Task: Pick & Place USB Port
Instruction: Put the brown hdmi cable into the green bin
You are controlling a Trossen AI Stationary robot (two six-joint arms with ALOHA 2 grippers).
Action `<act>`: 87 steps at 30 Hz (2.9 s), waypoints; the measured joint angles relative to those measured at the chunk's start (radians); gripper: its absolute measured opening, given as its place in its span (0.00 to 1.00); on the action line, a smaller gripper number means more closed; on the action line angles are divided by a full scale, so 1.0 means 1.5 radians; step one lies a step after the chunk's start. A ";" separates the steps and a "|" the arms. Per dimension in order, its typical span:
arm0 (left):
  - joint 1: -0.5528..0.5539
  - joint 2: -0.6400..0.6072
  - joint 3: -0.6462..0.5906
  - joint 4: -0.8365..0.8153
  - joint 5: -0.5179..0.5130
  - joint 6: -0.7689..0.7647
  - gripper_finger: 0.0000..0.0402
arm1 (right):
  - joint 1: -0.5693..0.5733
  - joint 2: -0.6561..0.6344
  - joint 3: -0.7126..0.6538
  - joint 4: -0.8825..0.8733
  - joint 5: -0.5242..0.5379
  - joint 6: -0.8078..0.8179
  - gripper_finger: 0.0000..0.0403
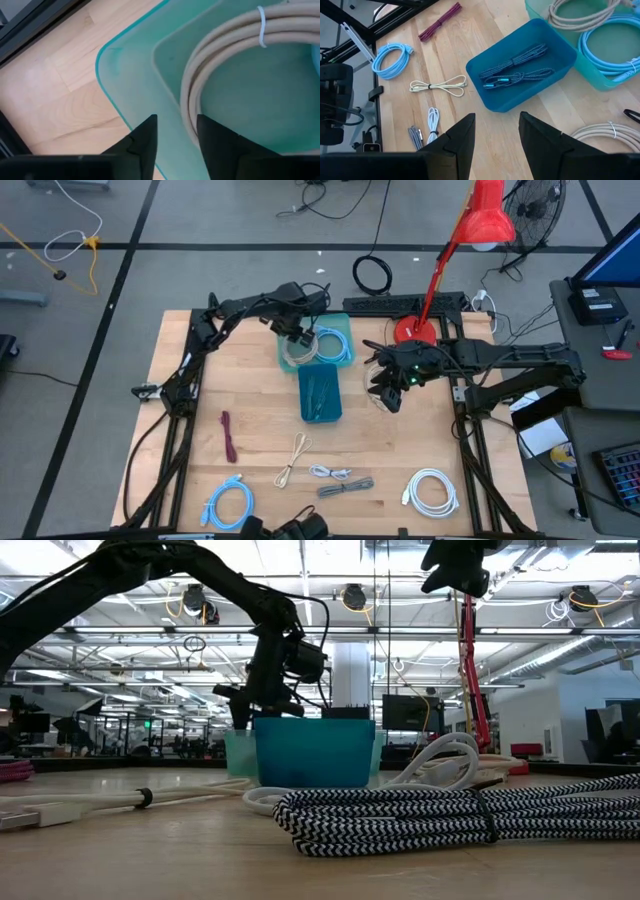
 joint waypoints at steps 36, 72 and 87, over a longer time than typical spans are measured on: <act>-0.322 -0.211 0.241 -0.110 0.082 0.064 0.44 | 0.001 -0.025 -0.001 0.014 0.004 0.003 0.35; -0.622 -0.217 0.135 -0.092 -0.145 -0.252 0.43 | -0.135 0.092 -0.374 0.299 -0.046 0.175 0.35; -0.643 -0.217 0.135 -0.110 -0.140 -0.255 0.43 | -0.120 0.227 -0.372 0.381 -0.025 0.167 0.35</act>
